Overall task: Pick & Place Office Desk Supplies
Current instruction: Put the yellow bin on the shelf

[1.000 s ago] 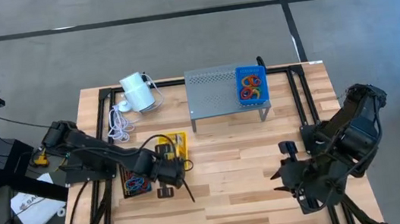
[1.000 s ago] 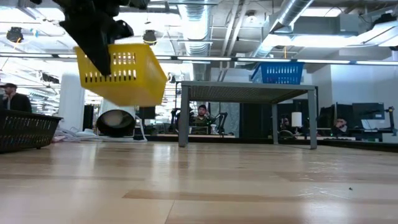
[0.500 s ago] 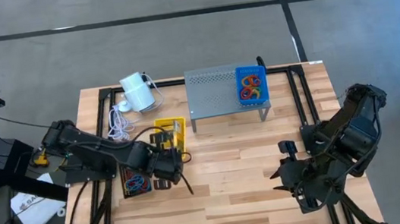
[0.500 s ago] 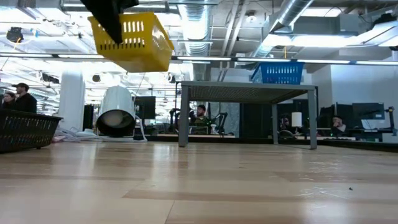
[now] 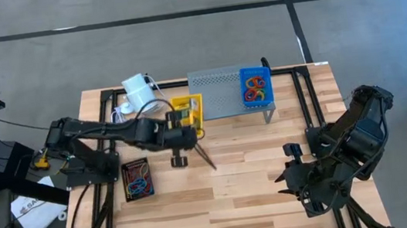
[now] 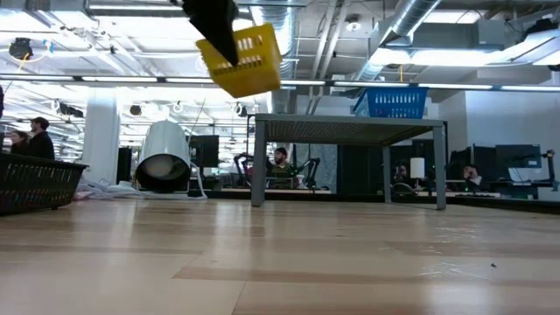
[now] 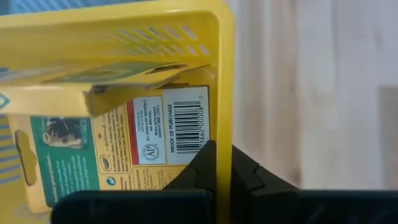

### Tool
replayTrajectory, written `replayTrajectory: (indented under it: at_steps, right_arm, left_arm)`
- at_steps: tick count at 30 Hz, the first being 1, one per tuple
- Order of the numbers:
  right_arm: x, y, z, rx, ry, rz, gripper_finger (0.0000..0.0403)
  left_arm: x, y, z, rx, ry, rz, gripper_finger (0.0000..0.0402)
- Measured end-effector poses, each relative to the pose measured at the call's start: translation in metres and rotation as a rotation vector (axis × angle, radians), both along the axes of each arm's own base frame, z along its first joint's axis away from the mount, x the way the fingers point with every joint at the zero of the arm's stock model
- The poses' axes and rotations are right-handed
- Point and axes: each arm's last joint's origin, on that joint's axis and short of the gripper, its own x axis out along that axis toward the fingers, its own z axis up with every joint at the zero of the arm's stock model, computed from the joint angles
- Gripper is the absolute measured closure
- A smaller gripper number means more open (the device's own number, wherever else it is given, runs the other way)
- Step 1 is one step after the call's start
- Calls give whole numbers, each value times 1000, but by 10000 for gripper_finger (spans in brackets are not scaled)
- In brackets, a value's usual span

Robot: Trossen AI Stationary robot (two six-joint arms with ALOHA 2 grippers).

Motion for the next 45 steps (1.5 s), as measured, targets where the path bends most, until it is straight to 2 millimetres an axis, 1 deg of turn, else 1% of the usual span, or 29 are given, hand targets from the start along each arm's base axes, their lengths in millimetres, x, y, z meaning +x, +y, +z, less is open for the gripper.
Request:
replayTrajectory:
  at_steps: [4, 9, 13, 18, 22, 25, 32, 36, 41, 45]
  right_arm:
    - [0, 0, 0, 0, 0, 0, 280]
    - [0, 0, 0, -2, 2, 0, 280]
    - [0, -1, 0, -6, 6, -2, 280]
    - [0, -2, -1, -10, 9, -3, 280]
    - [0, -2, -1, -10, 9, -3, 280]
    - [0, -2, -1, -10, 9, -3, 280]
    - [0, -2, -1, -11, 10, -3, 280]
    - [0, -2, -1, -14, 11, -1, 280]
    - [0, -2, -1, -16, 11, -2, 280]
    - [3, -5, -1, -16, 12, -17, 280]
  left_arm:
    - [4, 19, 5, 1, -10, 4, 401]
    - [12, 34, 13, 15, -12, 1, 401]
    - [25, 43, 25, 34, -34, -17, 401]
    - [50, 55, 30, 46, -20, -38, 401]
    - [70, 69, 25, 61, 26, -38, 401]
    - [84, 79, 22, 54, 27, -30, 401]
    - [101, 105, 12, 29, 43, -14, 401]
    - [108, 111, 9, 10, 25, -18, 401]
    - [114, 109, 11, 1, -36, -60, 401]
    - [113, 108, 10, -28, -23, -73, 401]
